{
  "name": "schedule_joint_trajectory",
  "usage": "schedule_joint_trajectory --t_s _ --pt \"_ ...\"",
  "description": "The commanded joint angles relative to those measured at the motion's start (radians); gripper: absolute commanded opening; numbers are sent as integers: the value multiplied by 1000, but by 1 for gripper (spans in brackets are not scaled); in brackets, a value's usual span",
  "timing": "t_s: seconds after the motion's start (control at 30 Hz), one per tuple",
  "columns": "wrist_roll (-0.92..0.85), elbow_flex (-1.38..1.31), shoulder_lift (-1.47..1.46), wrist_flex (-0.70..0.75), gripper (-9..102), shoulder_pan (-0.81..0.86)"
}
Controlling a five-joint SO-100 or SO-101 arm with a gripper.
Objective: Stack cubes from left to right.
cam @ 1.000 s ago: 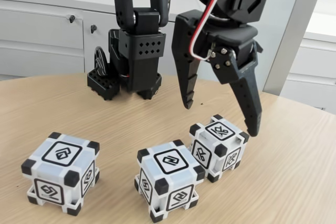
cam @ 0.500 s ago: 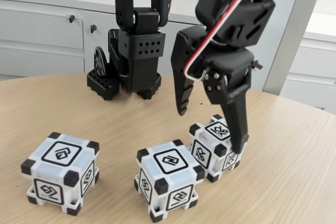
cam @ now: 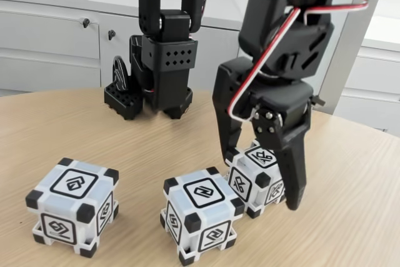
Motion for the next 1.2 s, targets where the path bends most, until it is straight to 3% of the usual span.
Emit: schedule_joint_trajectory --t_s 0.0,0.47,0.87,1.17 --pt "6 -26 -6 -12 31 8" --pt "64 -26 -8 -12 23 -9" --pt "100 -26 -8 -12 0 -6" --pt "87 -31 15 -11 0 6"
